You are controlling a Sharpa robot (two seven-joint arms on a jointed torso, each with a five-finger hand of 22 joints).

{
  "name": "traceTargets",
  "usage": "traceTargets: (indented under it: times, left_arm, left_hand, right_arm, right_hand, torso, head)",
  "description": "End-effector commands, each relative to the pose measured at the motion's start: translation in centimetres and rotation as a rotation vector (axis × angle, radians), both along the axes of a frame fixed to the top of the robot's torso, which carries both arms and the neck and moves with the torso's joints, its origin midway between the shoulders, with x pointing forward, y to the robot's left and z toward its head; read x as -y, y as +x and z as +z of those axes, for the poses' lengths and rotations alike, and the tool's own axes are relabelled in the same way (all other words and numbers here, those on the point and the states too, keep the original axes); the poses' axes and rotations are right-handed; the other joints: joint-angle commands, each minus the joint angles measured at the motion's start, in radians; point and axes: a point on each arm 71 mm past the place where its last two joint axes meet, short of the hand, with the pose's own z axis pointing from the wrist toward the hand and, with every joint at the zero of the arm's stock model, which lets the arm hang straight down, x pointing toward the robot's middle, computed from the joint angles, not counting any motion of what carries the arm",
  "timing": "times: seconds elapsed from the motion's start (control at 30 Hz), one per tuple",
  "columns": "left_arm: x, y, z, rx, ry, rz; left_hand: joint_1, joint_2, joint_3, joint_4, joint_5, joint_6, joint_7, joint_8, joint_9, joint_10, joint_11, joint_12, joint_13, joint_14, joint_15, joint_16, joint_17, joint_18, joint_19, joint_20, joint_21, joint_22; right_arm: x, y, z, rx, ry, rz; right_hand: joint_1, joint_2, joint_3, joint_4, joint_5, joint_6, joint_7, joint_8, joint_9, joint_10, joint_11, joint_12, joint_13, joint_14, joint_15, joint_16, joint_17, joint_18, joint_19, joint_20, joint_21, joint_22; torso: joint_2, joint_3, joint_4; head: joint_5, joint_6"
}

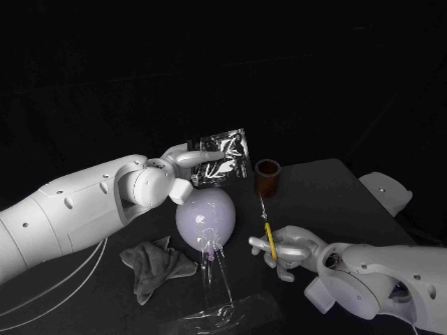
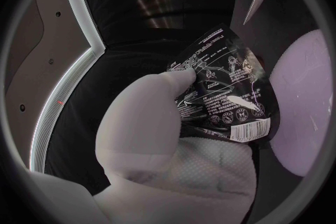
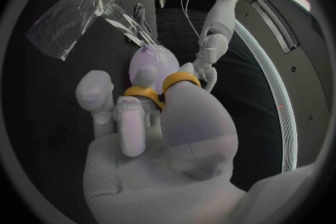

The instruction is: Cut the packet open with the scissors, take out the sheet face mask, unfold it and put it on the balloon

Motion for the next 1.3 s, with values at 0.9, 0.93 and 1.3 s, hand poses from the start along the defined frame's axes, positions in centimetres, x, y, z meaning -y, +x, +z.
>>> traceTargets:
  times: [0.9,0.93,1.3]
  left_arm:
    - [0.1,0.2,0.2,0.000,-0.025,-0.018]
    - [0.1,0.2,0.2,-0.001,-0.026,-0.019]
    - [0.6,-0.2,0.3,-0.005,-0.036,-0.053]
  left_hand:
    - [-0.005,0.013,0.001,-0.009,0.003,0.003,0.004,0.003,0.114,0.013,-0.002,0.002,0.001,0.009,0.000,-0.004,0.001,0.008,-0.004,0.000,0.010,0.003]
    - [-0.005,0.013,0.001,-0.009,0.003,0.003,0.004,0.003,0.114,0.013,-0.002,0.002,0.001,0.009,0.000,-0.004,0.001,0.008,-0.004,0.000,0.010,0.003]
    - [-0.006,0.013,0.000,-0.009,0.003,0.003,0.004,0.003,0.115,0.013,-0.002,0.002,0.001,0.009,0.000,-0.004,0.002,0.008,-0.005,0.000,0.011,0.004]
  right_arm:
    - [-1.2,-1.0,0.8,-0.036,0.027,0.091]
    - [-1.2,-1.0,0.9,-0.032,0.028,0.091]
    - [-1.4,-0.2,2.2,0.016,0.010,0.107]
  right_hand:
    - [-0.040,-0.103,0.112,-0.004,-0.005,-0.225,0.129,0.018,-0.131,-0.053,0.071,-0.474,-0.556,0.061,0.059,-0.008,0.058,0.018,0.007,0.065,0.010,0.001]
    - [-0.039,-0.101,0.113,-0.004,-0.005,-0.223,0.128,0.019,-0.132,-0.051,0.070,-0.475,-0.557,0.061,0.059,-0.008,0.059,0.018,0.007,0.065,0.011,0.002]
    - [-0.032,-0.077,0.111,-0.007,-0.005,-0.187,0.123,0.044,-0.141,-0.067,0.069,-0.500,-0.583,0.060,0.057,-0.010,0.052,0.018,0.003,0.061,0.007,-0.001]
  torso:
    - [0.000,-0.0014,0.0011]
    - [0.000,-0.0012,0.0011]
    - [0.001,-0.0004,0.0022]
  head:
    - [0.001,-0.005]
    - [0.001,-0.005]
    - [-0.005,-0.004]
